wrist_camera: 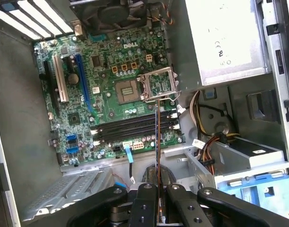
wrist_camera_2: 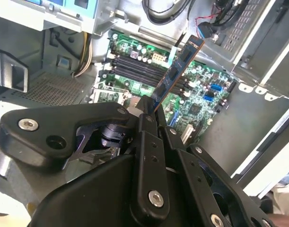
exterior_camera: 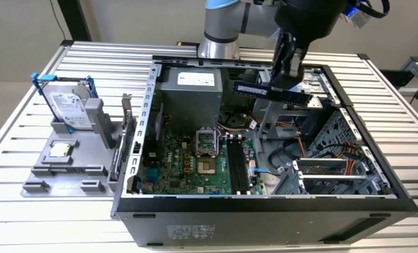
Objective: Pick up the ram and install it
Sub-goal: 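Insert the ram into the slot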
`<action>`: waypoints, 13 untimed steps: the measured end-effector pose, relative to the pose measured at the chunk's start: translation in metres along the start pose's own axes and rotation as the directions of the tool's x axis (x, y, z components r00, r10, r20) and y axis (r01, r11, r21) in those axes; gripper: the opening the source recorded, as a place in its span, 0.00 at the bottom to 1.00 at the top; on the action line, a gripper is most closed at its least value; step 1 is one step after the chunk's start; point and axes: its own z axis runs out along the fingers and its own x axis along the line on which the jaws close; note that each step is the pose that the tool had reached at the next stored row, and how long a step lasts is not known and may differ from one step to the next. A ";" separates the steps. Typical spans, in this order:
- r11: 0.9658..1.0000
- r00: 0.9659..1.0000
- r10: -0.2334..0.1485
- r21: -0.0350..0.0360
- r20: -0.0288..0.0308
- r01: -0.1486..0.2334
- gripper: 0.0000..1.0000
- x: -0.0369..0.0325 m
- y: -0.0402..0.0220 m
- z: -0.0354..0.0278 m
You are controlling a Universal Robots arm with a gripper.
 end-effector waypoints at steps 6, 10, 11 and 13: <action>0.999 0.999 0.038 0.000 0.001 -0.038 0.00 0.0000 0.0000 0.0000; 0.998 0.998 0.063 0.000 0.002 -0.063 0.00 0.0000 0.0000 0.0000; 0.998 0.998 0.069 0.000 0.002 -0.069 0.00 0.0000 0.0000 0.0000; 0.997 0.997 0.082 0.000 0.002 -0.082 0.00 0.0000 0.0000 0.0000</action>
